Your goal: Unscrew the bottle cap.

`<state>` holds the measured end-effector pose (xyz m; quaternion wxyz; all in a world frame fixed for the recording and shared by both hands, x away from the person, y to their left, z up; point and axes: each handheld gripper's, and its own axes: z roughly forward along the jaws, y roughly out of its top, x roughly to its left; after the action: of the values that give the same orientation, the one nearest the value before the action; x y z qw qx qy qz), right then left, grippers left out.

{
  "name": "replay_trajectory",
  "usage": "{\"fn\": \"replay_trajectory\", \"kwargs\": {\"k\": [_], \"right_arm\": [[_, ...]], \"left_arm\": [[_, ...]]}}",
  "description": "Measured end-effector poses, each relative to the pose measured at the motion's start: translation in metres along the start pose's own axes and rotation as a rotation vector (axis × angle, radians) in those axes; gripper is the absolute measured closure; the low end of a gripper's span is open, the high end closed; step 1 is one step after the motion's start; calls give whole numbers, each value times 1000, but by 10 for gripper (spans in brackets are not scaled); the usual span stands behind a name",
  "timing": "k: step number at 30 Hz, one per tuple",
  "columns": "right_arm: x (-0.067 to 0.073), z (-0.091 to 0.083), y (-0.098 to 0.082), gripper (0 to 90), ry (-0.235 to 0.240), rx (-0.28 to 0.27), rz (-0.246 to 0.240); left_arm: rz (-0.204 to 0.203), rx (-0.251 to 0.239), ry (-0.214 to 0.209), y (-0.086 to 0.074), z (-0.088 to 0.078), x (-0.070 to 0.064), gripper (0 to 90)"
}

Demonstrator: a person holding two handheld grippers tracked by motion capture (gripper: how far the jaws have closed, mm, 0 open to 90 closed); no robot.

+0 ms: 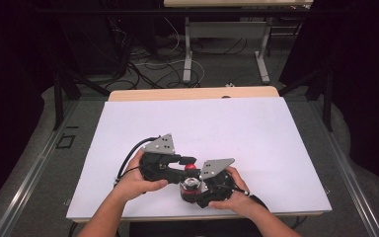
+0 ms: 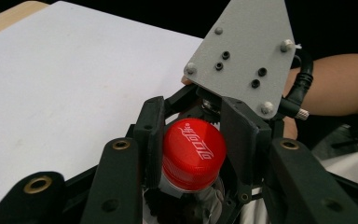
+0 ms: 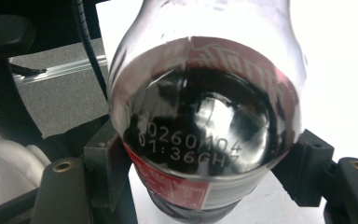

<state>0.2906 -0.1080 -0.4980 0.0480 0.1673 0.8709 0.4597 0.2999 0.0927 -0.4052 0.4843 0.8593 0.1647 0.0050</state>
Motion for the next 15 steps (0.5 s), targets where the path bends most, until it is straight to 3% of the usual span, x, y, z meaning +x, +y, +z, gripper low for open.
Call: {"fn": "replay_trajectory", "kwargs": {"k": [4, 5, 7, 9, 12, 15], "right_arm": [[-1, 0, 0, 286, -25, -5, 24], [-2, 0, 0, 287, -41, -9, 29], [-3, -1, 0, 287, -55, -14, 43], [-4, -1, 0, 287, -73, -7, 46], [-4, -1, -1, 286, -103, -13, 58], [-4, 0, -1, 286, -117, -4, 60]], "left_arm": [[-45, -7, 102, 2, 3, -8, 613], [-84, -20, 136, 3, 4, -12, 613], [-113, -43, 212, 3, 8, -18, 613], [-192, -52, 280, 4, 11, -24, 613], [-237, -75, 386, 4, 17, -33, 613], [-272, -81, 459, 5, 22, -40, 613]]}}
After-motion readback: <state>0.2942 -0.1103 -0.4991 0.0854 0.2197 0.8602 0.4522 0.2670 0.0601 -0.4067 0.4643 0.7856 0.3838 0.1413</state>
